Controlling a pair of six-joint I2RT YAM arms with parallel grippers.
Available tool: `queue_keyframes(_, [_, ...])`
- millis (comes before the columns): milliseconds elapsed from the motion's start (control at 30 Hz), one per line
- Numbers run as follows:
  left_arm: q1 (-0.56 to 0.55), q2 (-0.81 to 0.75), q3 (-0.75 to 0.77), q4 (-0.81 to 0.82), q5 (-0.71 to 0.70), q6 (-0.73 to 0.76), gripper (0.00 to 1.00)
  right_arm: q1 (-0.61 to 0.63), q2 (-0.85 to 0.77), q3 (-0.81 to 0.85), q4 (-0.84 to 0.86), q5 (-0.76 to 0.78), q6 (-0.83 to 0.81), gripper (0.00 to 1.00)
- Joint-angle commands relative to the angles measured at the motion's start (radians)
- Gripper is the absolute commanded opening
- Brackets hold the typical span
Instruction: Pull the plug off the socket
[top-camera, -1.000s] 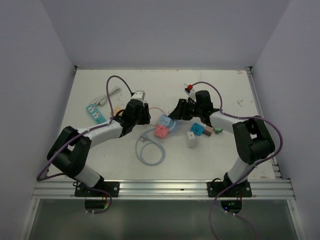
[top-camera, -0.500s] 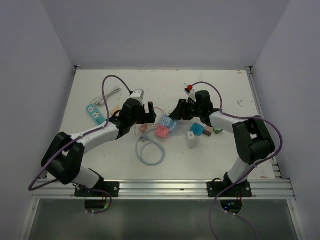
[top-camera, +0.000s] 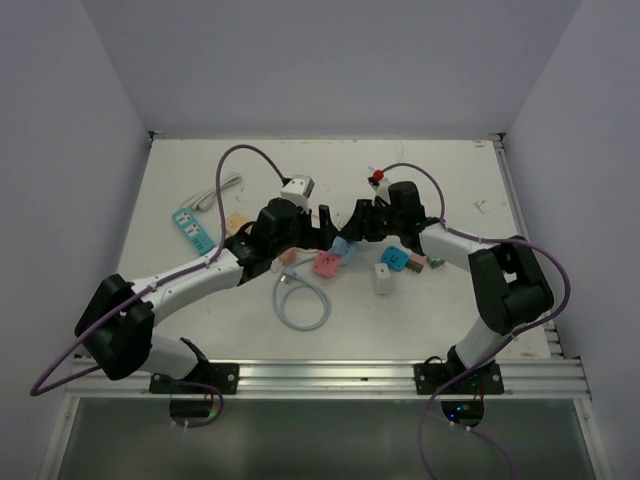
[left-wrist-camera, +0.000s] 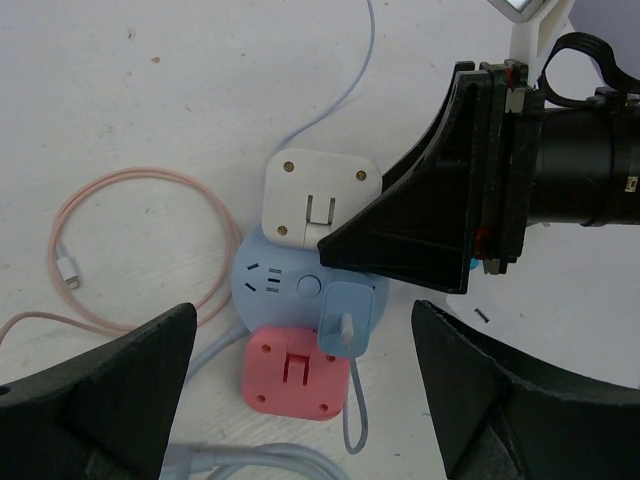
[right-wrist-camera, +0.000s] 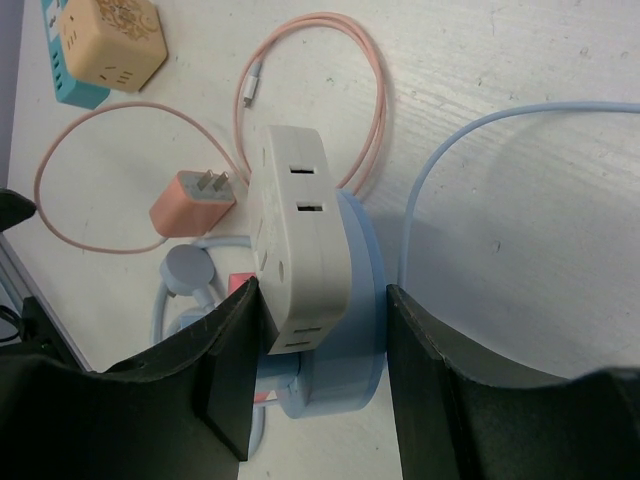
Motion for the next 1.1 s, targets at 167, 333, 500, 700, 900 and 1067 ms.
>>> queue_keyframes(167, [-0.066,0.15,0.163,-0.066,-0.04,0.063,0.85,0.014,-0.062,0.028,0.022,0.013,-0.031,0.0])
queue_keyframes(333, [-0.09,0.219,0.203,-0.131,-0.057,0.075,0.77,0.016,-0.06,0.027,0.027,0.009,-0.028,0.0])
queue_keyframes(500, [-0.111,0.276,0.227,-0.163,-0.077,0.085,0.71,0.016,-0.059,0.027,0.028,0.004,-0.023,0.0])
queue_keyframes(700, [-0.122,0.323,0.258,-0.166,-0.086,0.105,0.61,0.016,-0.057,0.028,0.03,0.001,-0.023,0.0])
queue_keyframes(900, [-0.134,0.34,0.279,-0.172,-0.075,0.109,0.41,0.017,-0.051,0.03,0.024,0.009,-0.028,0.0])
queue_keyframes(1067, [-0.134,0.301,0.267,-0.177,-0.094,0.109,0.07,0.017,-0.036,0.034,-0.003,0.062,-0.049,0.0])
